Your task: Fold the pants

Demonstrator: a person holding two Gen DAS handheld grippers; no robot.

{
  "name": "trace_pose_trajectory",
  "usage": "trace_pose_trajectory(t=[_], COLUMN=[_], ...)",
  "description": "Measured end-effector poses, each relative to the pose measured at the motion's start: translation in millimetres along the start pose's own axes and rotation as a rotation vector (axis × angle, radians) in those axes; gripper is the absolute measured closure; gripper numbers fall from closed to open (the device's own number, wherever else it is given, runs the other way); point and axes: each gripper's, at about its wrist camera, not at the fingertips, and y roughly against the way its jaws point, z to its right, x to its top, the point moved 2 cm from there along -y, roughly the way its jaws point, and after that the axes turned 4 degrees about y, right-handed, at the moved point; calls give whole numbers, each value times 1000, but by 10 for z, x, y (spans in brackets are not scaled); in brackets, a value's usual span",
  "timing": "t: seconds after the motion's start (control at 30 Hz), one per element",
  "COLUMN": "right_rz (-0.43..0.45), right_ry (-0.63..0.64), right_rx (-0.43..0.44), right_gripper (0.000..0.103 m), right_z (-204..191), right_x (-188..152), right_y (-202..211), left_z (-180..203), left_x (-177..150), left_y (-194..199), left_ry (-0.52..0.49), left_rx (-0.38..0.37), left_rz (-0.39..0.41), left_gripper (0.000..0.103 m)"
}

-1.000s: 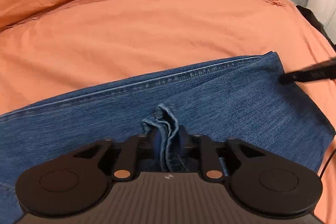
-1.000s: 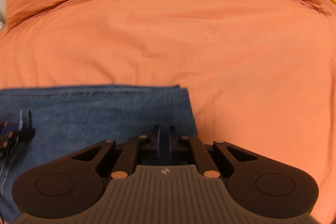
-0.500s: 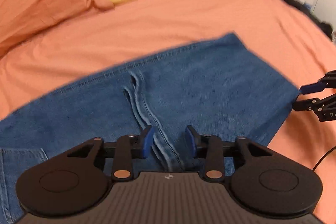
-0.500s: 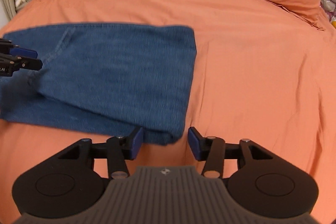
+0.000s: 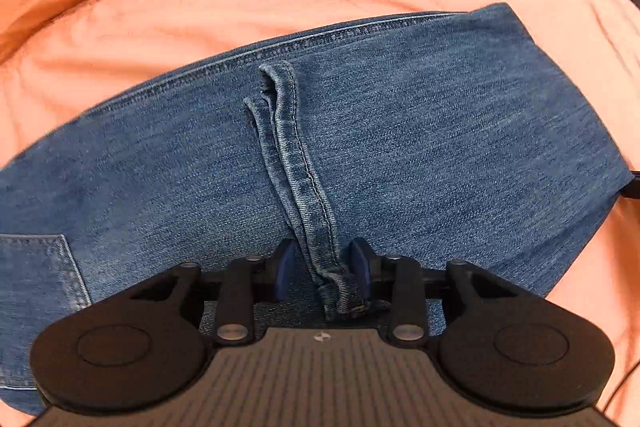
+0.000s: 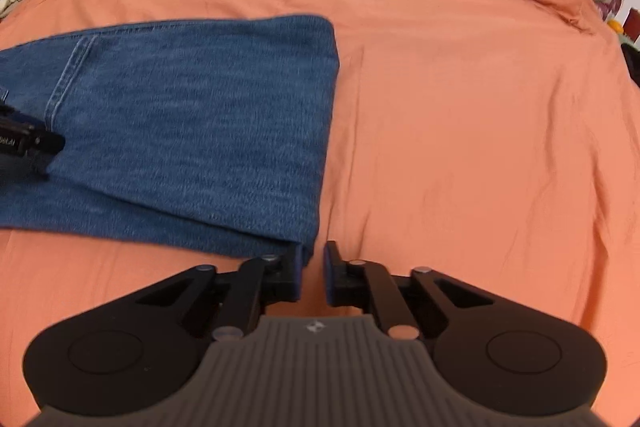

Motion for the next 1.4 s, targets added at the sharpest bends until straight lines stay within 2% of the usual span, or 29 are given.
trace_pose_trajectory(t=[0.07,0.13,0.33,0.47,0.53,0.67,0.83,0.9,0.97,1.03,1.1,1.27,1.4], right_rz=[-21,-35,-17,14,37,64,81,80,74,68,58,14,-17], right_ry=[14,43,89,174,228,359,470,501,523,551,572,638,720], right_rx=[-9,-54,-28,30,75,120,168,172,178,184,187,199,210], right_gripper=[103,103,103,103,103,103,103,103,101,97,93,93,93], right_z=[-22,-17,-54,-259,-407,-791,-1305,-1499,-1680,-1851,-2016,-2306,-2436], right_x=[-27,-63,-79,34,126,330,621,743,837,930,1034,1260,1423], right_y=[9,50,426,671,775,888,827,748,661,539,397,60,-147], left_z=[32,48,-97,-499,-764,-1347,-2172,-2501,-2791,-3077,-3314,-3739,-3908], left_x=[4,-18,-122,-218,-268,-417,-737,-891,-1046,-1202,-1345,-1647,-1837], left_y=[28,79,534,936,1129,1449,1601,1571,1495,1401,1273,838,531], left_ry=[-10,-10,-41,24,65,148,329,426,527,617,720,981,1122], left_rx=[22,35,56,8,-5,32,58,81,112,113,83,-50,-162], left_rz=[2,4,64,99,119,158,185,189,185,182,186,200,247], left_gripper=[61,61,61,58,52,44,32,29,22,20,20,19,15])
